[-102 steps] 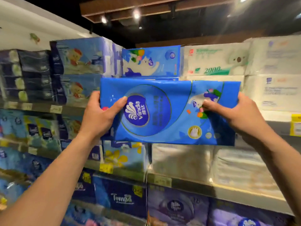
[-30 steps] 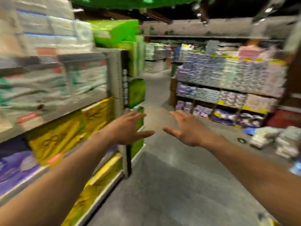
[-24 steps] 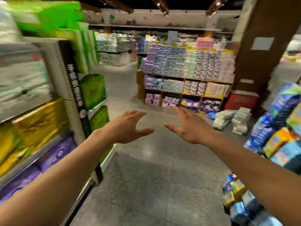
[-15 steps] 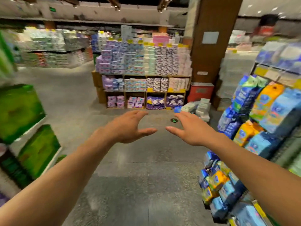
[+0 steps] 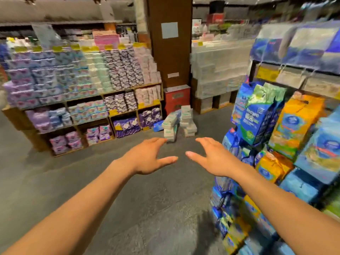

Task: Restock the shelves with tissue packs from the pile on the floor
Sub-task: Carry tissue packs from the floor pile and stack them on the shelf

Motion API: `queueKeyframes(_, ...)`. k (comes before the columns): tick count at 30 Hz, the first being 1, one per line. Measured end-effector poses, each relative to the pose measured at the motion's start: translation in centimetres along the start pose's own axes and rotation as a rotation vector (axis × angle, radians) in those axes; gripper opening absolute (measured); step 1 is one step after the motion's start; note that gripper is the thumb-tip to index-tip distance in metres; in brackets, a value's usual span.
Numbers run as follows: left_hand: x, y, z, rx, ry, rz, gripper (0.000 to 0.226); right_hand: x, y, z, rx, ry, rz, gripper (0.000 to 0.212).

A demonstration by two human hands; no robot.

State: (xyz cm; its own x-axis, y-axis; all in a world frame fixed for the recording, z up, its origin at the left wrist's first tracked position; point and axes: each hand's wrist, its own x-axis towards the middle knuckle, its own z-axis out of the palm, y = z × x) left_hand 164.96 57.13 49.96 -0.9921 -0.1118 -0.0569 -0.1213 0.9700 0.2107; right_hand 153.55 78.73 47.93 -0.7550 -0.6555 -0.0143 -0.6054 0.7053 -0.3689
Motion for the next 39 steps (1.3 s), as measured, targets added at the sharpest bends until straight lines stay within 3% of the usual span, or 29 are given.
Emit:
queueKeyframes(3, 8.7, -3.3, 0.6, -0.04, 0.005, -0.007, 0.102, 9.7, 2.2, 0.0, -0.008, -0.007, -0.016, 0.087)
queueKeyframes(11, 26.7, -15.4, -3.7, -0.115, 0.063, -0.142, 0.105, 35.1, 0.2, -3.0, -0.051, -0.015, -0.133, 0.081)
queueKeyframes(19, 44.2, -31.3, -3.7, -0.174, 0.059, -0.227, 0.098, 58.8, -0.3, 1.3, -0.024, -0.106, -0.142, 0.078)
queueKeyframes(25, 59.5, -43.2, -5.7, -0.148, -0.003, -0.181, 0.086, 76.9, 0.6, 4.2, 0.032, -0.112, -0.014, 0.081)
queueKeyframes(30, 73.4, -49.9, -8.5, -0.157, -0.048, -0.116, 0.105, 89.9, 2.5, 4.5, 0.088, -0.126, 0.073, 0.075)
queueKeyframes(33, 82.1, -53.1, -8.5, -0.165, -0.056, -0.099, 0.096, 97.8, 4.8, 5.3, 0.106, -0.147, 0.098, 0.07)
queueKeyframes(36, 90.6, -56.1, -7.6, -0.171, -0.037, -0.113, 0.108, 106.8, 7.6, 5.7, 0.111, -0.18, 0.08, 0.071)
queueKeyframes(39, 98.3, -58.8, -6.3, -0.19, -0.074, -0.163, 0.104, 116.5, 10.1, 5.5, 0.088, -0.205, 0.054, 0.075)
